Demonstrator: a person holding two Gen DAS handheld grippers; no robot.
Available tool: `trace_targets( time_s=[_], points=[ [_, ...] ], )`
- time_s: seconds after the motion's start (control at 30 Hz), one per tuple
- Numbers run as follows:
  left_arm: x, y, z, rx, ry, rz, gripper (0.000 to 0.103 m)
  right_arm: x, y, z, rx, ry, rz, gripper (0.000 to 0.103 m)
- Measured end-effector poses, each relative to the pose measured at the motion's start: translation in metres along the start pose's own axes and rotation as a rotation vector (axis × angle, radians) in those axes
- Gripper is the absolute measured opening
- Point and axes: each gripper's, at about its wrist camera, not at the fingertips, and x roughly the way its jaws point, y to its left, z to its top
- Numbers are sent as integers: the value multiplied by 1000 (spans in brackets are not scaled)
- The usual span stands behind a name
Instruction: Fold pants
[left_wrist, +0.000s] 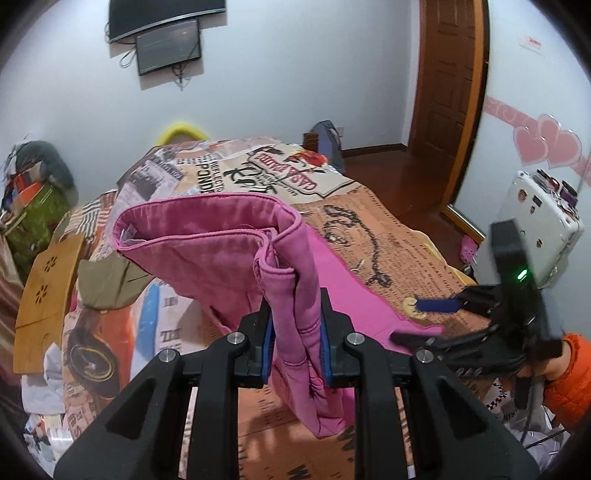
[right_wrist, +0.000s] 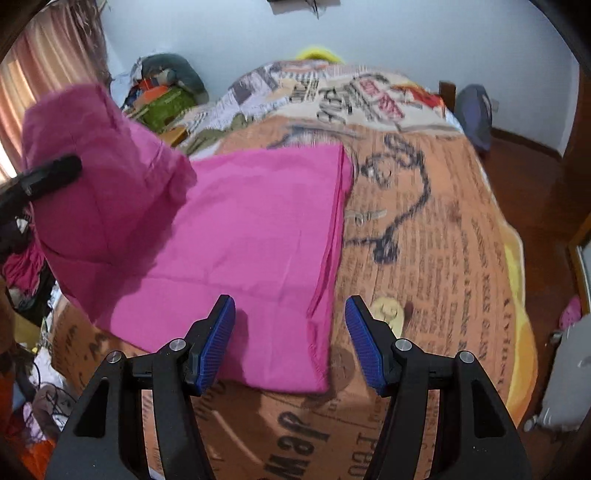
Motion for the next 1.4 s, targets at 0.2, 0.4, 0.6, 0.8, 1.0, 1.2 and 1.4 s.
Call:
trace_targets(
  time_s=[0.2, 0.4, 0.6, 0.8, 1.0, 1.2, 1.4],
  points=[
    [13, -16, 11, 9, 22, -54, 20, 1, -10, -5, 39, -13, 44, 58],
    [36, -32, 20, -7, 65, -130, 17, 0, -10, -5, 35, -25, 44, 58],
    [69, -39, 16, -57, 155, -196, 16, -2, -12, -8, 53, -30, 58, 58],
    [87, -49, 10, -62, 207, -211, 16, -8, -17, -10, 58, -33, 43, 58],
    [98, -65, 3, -22, 248, -198, 17, -20, -27, -12, 82, -52, 22, 58],
    [100, -72, 1, -4, 288, -210, 36, -29, -34, -12, 79, -75, -30, 58],
    [81, -66, 5, -6, 264, -208, 53, -38, -43, -10, 95, -90, -63, 58]
  ],
)
